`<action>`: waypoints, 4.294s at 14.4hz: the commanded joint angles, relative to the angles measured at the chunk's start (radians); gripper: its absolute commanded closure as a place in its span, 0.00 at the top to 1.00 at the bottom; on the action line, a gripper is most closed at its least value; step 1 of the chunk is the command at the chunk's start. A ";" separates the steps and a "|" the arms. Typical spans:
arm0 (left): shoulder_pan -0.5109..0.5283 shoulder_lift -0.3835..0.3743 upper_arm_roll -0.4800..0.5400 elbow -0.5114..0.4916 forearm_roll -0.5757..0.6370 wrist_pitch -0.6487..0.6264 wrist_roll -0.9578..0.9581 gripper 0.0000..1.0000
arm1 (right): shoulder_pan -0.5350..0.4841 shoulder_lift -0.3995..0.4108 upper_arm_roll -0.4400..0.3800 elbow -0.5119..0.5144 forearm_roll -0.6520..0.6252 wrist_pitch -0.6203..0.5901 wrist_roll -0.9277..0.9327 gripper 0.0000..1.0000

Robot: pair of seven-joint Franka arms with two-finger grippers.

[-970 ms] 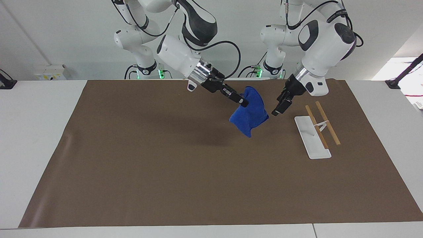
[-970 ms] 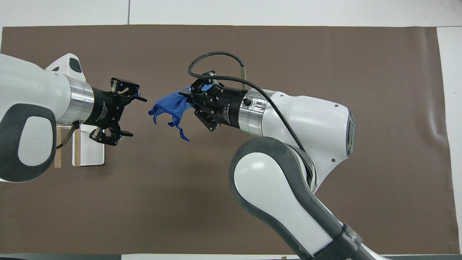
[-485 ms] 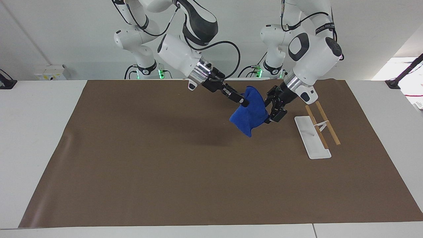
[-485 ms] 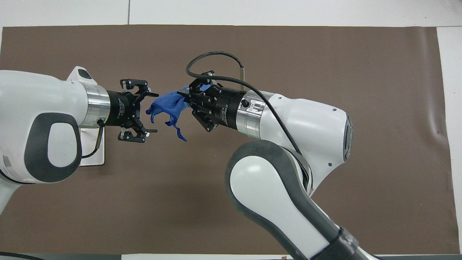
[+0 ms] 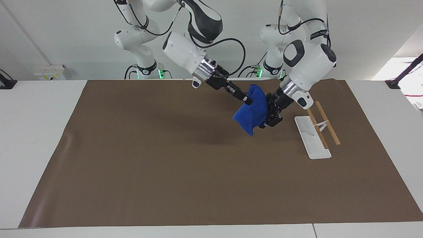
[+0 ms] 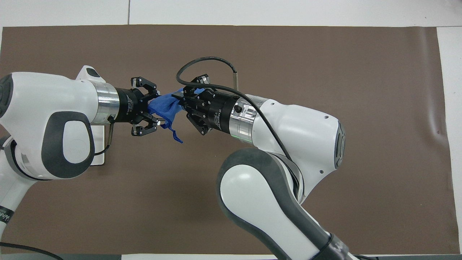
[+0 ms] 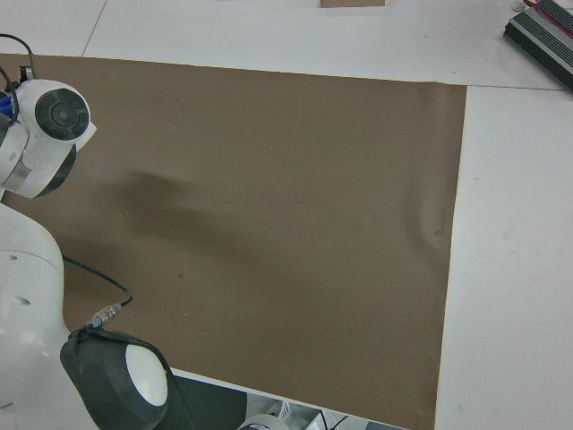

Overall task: Right arm passes towel to left arm to hang
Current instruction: 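Close the left gripper on the towel beside the right gripper, then carry the towel to the rack while the right gripper withdraws, then drape the towel over the rack bar with the left gripper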

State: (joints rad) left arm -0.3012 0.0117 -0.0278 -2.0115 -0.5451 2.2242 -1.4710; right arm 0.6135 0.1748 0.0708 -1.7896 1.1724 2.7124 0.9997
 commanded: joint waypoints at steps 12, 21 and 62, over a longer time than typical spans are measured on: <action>0.024 -0.062 0.022 0.031 0.124 0.011 0.046 0.00 | -0.073 -0.044 -0.011 -0.071 -0.106 0.013 -0.183 1.00; 0.043 -0.122 0.023 0.010 0.543 0.014 0.055 0.00 | -0.374 -0.081 -0.011 -0.108 -0.879 -0.374 -0.535 1.00; 0.524 -0.121 0.019 -0.281 0.633 0.287 0.052 1.00 | -0.663 -0.201 -0.003 0.246 -1.171 -1.252 -0.802 1.00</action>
State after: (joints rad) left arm 0.2221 -0.1187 -0.0017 -2.3540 0.0715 2.5862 -1.4233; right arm -0.0439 -0.0138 0.0606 -1.5294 0.0056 1.4514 0.1836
